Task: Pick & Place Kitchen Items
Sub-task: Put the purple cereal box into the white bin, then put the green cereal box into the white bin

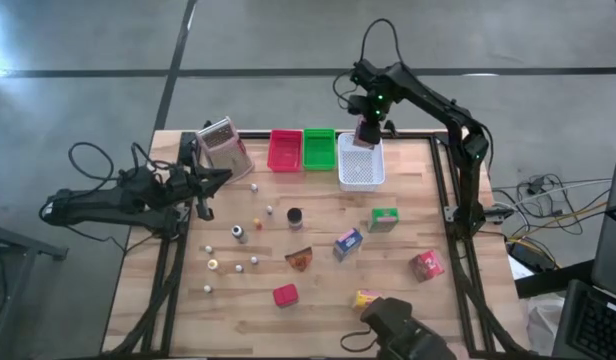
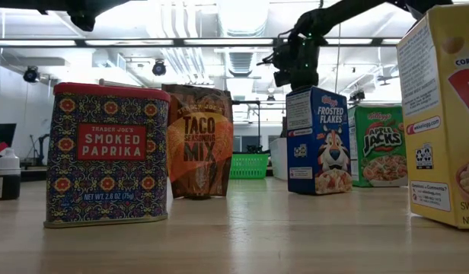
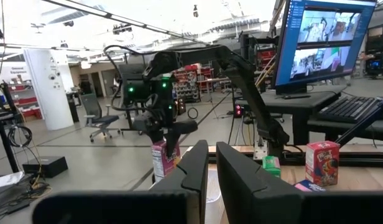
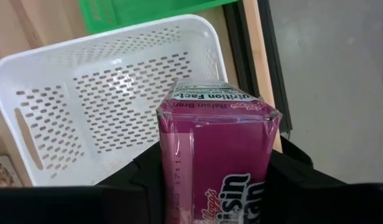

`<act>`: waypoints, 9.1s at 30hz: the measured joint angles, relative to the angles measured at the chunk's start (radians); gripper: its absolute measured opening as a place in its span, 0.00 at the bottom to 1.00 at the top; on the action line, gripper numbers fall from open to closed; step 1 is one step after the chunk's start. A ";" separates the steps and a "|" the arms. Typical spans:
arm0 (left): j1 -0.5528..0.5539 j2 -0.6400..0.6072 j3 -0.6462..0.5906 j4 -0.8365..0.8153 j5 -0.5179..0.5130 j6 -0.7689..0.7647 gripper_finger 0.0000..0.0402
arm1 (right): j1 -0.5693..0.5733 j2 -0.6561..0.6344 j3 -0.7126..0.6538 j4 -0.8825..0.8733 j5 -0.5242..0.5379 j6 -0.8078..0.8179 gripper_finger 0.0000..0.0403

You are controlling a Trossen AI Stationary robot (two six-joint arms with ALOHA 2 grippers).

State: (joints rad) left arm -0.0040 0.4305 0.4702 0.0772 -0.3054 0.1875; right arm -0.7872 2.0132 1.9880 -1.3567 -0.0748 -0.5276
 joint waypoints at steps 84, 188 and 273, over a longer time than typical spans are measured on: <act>0.000 0.000 0.000 -0.046 0.000 0.022 0.10 | 0.067 0.201 0.113 0.088 0.013 -0.121 0.35; 0.000 0.000 0.000 -0.056 -0.004 0.014 0.10 | 0.438 -0.485 -0.277 -0.215 0.170 0.445 0.48; 0.000 0.000 0.000 -0.056 -0.004 0.015 0.10 | 0.712 -0.553 -1.003 0.382 0.068 0.506 0.67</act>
State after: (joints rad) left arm -0.0044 0.4305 0.4702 0.0212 -0.3092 0.2024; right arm -0.0750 1.4601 0.9851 -0.9743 -0.0071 -0.0219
